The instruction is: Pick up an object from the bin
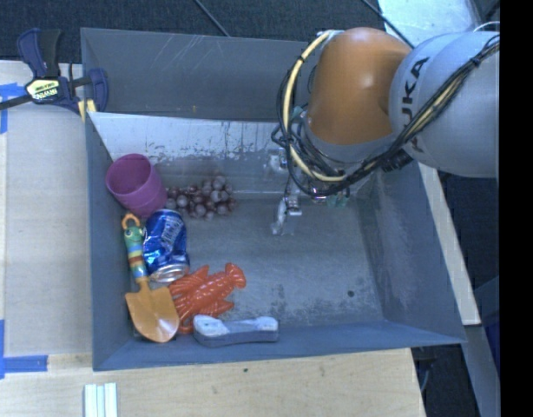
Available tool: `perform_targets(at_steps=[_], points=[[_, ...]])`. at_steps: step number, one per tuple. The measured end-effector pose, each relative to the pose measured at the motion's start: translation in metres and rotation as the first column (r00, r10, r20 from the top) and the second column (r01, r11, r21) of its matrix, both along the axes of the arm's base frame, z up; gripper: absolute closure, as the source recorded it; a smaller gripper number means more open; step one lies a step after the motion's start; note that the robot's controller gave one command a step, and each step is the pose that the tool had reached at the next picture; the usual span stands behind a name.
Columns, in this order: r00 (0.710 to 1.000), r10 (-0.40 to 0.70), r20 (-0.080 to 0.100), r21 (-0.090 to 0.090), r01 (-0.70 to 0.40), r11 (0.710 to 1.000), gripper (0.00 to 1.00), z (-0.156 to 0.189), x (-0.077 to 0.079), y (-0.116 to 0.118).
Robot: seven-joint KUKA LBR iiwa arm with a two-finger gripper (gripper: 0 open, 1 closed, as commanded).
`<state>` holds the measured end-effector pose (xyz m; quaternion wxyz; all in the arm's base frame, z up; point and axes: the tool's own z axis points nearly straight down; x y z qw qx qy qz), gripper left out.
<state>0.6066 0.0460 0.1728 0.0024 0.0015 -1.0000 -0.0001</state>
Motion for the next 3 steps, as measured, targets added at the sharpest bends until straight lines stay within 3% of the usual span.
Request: perform_targets(at_steps=[1,2,3], points=[[1.000,-0.001,0.009,0.000,0.001,1.000,0.00,0.005,0.002,0.000],[0.990,-0.139,0.003,0.001,0.139,0.990,0.00,-0.103,0.019,0.080],[0.952,-0.307,0.019,0.005,0.307,0.952,0.00,-0.046,0.022,0.057]])
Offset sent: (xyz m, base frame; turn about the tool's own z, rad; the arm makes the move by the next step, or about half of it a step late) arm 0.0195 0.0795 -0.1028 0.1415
